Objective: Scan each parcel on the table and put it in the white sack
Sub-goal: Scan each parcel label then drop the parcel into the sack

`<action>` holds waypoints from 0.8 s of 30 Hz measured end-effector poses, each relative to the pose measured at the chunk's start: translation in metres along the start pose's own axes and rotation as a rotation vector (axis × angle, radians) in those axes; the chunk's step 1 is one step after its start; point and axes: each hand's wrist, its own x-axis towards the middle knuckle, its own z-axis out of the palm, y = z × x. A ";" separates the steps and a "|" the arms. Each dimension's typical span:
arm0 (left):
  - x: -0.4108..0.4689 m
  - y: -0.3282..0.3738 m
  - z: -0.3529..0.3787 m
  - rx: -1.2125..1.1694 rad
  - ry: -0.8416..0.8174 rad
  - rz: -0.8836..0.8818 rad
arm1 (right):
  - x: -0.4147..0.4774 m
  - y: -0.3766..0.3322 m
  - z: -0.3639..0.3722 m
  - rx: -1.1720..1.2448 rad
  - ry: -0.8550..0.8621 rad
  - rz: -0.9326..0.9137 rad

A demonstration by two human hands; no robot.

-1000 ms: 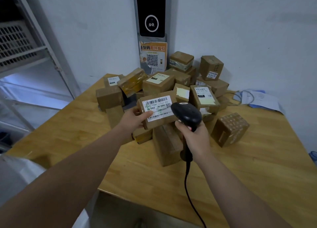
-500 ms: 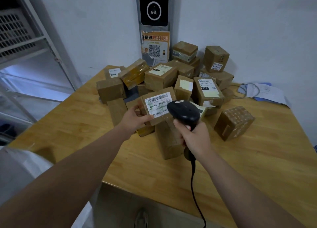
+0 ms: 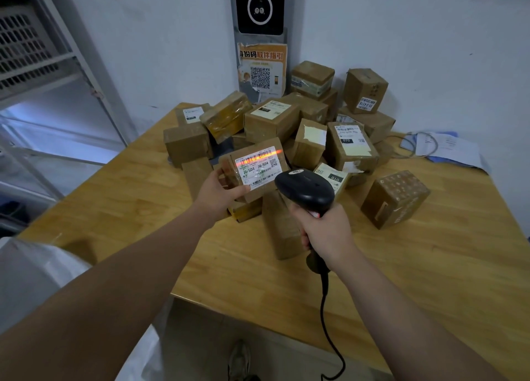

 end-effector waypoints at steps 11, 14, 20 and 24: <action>0.006 0.000 -0.003 0.005 0.003 0.011 | 0.002 -0.006 0.001 -0.027 -0.002 -0.018; 0.008 -0.002 -0.002 0.020 0.011 0.021 | 0.004 -0.008 0.000 -0.060 -0.016 0.008; 0.009 0.003 -0.001 0.079 0.028 0.079 | 0.010 -0.018 -0.007 -0.067 -0.005 -0.005; 0.009 0.007 0.001 0.066 0.041 0.111 | 0.013 -0.022 -0.011 -0.073 -0.015 -0.010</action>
